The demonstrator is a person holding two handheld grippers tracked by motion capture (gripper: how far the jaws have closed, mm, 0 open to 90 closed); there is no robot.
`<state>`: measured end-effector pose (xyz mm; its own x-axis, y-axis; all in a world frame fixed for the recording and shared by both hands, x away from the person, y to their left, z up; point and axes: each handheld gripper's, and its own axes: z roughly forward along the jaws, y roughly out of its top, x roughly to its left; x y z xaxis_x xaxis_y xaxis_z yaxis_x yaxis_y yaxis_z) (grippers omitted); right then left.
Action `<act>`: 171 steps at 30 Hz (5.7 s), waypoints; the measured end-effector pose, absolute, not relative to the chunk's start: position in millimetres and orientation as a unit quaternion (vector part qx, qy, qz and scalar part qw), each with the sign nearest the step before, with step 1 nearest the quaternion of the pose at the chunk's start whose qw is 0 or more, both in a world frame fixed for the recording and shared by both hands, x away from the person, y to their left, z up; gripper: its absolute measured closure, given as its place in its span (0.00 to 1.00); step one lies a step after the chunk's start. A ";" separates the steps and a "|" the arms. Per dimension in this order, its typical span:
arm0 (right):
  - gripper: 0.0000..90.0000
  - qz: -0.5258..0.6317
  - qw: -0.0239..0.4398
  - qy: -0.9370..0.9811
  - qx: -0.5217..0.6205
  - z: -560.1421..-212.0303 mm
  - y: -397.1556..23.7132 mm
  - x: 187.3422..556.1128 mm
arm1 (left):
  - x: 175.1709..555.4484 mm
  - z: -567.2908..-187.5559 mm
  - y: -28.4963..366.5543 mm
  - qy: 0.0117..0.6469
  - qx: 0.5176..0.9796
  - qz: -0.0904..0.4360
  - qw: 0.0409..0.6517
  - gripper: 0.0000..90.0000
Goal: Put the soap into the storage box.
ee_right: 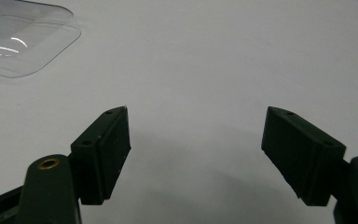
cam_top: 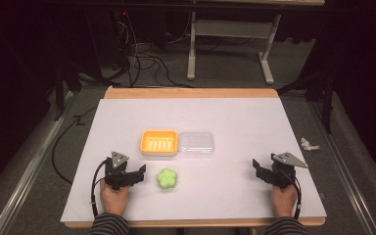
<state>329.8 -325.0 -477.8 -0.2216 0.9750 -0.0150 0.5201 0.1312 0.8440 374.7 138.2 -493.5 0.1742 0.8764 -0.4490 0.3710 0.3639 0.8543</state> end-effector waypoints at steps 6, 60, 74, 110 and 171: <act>0.27 0.373 0.305 0.686 0.545 -477.8 -325.0 329.6 | 374.9 -492.3 140.6 0.607 0.508 0.214 0.572 0.15; 0.26 0.398 0.298 0.665 0.558 -477.1 -331.1 327.1 | 351.8 -464.4 128.9 0.584 0.544 0.145 0.584 0.17; 0.26 0.399 0.300 0.666 0.554 -477.1 -331.3 327.0 | 338.0 -458.6 103.6 0.553 0.589 0.125 0.575 0.17; 0.26 0.401 0.299 0.664 0.556 -477.0 -331.7 326.4 | 329.3 -484.1 46.9 0.504 0.687 0.121 0.509 0.18; 0.26 0.405 0.298 0.663 0.555 -476.9 -332.0 326.0 | 344.3 -445.0 59.6 0.533 0.656 0.076 0.530 0.30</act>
